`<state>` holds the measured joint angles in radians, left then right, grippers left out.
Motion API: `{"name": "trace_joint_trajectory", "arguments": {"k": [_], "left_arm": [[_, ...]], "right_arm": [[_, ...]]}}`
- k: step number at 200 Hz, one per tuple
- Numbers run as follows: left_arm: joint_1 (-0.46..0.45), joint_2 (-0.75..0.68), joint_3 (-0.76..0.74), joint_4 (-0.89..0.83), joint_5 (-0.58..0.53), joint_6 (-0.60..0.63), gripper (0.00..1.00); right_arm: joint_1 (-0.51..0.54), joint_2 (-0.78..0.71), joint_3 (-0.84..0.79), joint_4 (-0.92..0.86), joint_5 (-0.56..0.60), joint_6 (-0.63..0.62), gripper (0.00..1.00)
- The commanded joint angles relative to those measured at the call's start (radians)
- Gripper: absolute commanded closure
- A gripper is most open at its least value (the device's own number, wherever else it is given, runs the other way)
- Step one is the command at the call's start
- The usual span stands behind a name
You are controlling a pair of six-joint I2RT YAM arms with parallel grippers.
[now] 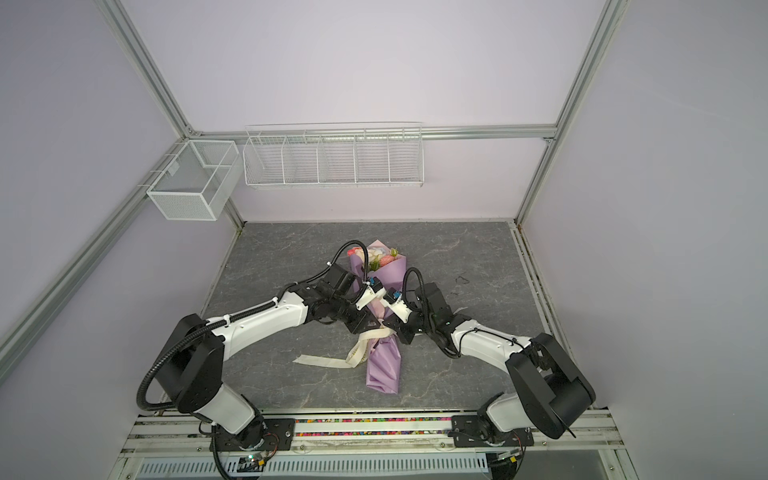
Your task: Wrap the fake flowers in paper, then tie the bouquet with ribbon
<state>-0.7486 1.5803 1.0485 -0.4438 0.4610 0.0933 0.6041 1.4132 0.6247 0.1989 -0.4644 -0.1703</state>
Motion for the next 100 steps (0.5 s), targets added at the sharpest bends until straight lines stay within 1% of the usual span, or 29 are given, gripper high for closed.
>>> {"name": "trace_joint_trajectory", "arguments": {"k": [1,22,35,48,56,74,100], "left_arm": [[-0.001,-0.099,-0.071,0.045,-0.056,-0.051,0.63],[0.0,-0.18,-0.16,0.065,-0.095,-0.129,0.6],[-0.001,-0.222,-0.228,0.084,-0.112,-0.202,0.59],[-0.006,-0.265,-0.308,0.132,-0.111,-0.273,0.53],[-0.011,-0.29,-0.358,0.176,-0.102,-0.305,0.52],[-0.027,-0.331,-0.435,0.272,-0.081,-0.356,0.52],[-0.05,-0.34,-0.449,0.294,-0.104,-0.367,0.49]], "right_arm": [[-0.002,-0.048,0.0,0.003,0.049,0.063,0.94],[-0.001,-0.072,-0.005,0.008,0.071,0.121,0.94],[0.0,-0.087,-0.012,0.011,0.078,0.142,0.94],[-0.001,-0.095,-0.019,0.012,0.087,0.153,0.94],[0.001,-0.096,-0.02,0.008,0.088,0.156,0.94],[0.002,-0.096,-0.022,0.0,0.087,0.157,0.94],[0.002,-0.1,-0.021,-0.005,0.088,0.159,0.94]]}}
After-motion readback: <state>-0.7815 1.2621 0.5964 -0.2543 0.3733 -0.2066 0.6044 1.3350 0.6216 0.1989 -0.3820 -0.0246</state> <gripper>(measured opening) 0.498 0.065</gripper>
